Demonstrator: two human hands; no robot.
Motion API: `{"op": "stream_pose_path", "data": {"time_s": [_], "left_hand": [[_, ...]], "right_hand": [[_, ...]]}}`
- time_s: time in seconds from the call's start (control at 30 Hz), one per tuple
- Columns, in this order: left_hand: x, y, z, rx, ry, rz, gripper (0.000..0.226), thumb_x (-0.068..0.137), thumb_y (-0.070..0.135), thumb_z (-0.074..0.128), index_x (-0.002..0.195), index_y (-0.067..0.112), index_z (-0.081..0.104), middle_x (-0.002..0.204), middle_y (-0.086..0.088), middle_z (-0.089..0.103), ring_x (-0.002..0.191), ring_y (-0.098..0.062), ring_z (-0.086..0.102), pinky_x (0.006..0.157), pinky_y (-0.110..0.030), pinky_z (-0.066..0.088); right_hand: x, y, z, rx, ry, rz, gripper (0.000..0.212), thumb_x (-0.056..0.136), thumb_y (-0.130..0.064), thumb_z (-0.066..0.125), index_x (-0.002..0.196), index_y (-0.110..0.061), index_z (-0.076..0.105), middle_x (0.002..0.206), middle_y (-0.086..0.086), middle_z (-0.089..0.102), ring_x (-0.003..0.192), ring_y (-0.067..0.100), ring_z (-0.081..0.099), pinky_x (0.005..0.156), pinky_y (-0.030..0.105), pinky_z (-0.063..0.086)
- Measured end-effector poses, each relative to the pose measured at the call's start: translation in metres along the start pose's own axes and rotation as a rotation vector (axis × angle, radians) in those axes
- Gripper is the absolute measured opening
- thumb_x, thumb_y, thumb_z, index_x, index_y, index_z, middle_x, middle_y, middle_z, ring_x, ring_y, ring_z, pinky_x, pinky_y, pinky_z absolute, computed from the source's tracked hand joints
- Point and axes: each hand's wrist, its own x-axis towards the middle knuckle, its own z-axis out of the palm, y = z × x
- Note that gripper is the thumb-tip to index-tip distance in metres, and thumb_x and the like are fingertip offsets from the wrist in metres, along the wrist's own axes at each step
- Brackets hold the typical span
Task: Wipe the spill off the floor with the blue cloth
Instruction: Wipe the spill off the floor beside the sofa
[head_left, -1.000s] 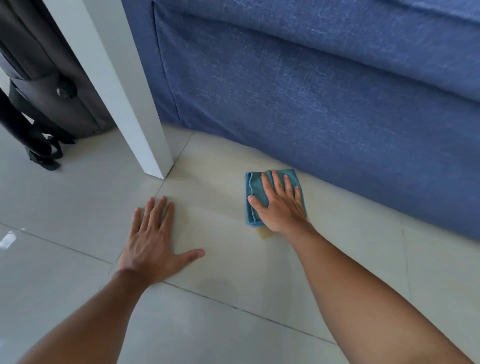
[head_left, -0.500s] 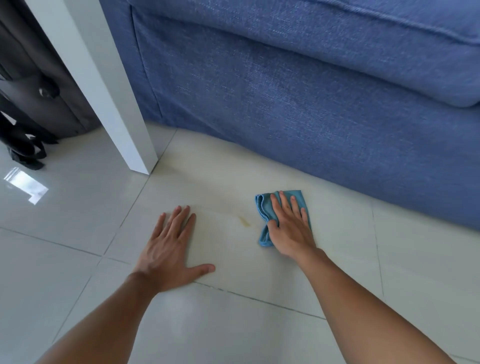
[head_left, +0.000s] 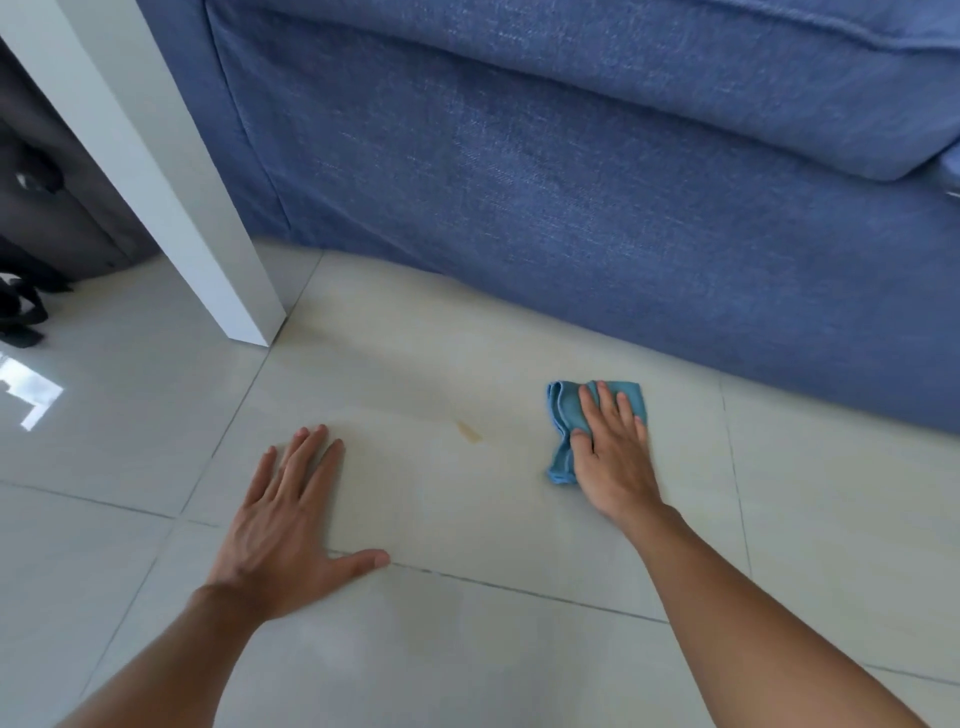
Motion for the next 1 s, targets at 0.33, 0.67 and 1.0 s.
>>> {"op": "stream_pose_path", "data": {"time_s": [0.33, 0.67, 1.0], "left_hand": [[-0.034, -0.009, -0.001, -0.017, -0.012, -0.179, 0.142, 0.059, 0.103, 0.039, 0.160, 0.005, 0.013, 0.168, -0.012, 0.005, 0.156, -0.024, 0.001, 0.126, -0.045, 0.003], [-0.035, -0.015, -0.004, -0.006, -0.035, -0.168, 0.144, 0.059, 0.105, 0.040, 0.159, 0.005, 0.014, 0.168, -0.013, 0.008, 0.157, -0.022, 0.001, 0.125, -0.043, 0.000], [-0.050, -0.036, -0.008, -0.026, 0.020, -0.243, 0.133, 0.069, 0.099, 0.035, 0.159, 0.003, 0.016, 0.169, -0.011, 0.003, 0.156, -0.018, -0.004, 0.126, -0.040, -0.001]], "right_hand": [[0.021, -0.115, 0.043, -0.025, -0.071, -0.381, 0.061, 0.103, -0.023, 0.032, 0.163, -0.025, 0.020, 0.172, -0.004, 0.009, 0.158, 0.020, -0.002, 0.127, 0.040, -0.003], [-0.010, -0.087, 0.041, -0.065, -0.146, -0.623, 0.069, 0.094, -0.023, 0.038, 0.161, -0.029, 0.025, 0.170, -0.011, 0.014, 0.157, 0.012, 0.001, 0.127, 0.039, 0.001], [0.041, -0.118, 0.047, -0.221, -0.101, -0.366, 0.075, 0.093, -0.073, 0.020, 0.160, -0.043, 0.007, 0.172, -0.005, -0.007, 0.157, 0.024, -0.011, 0.125, 0.048, -0.007]]}}
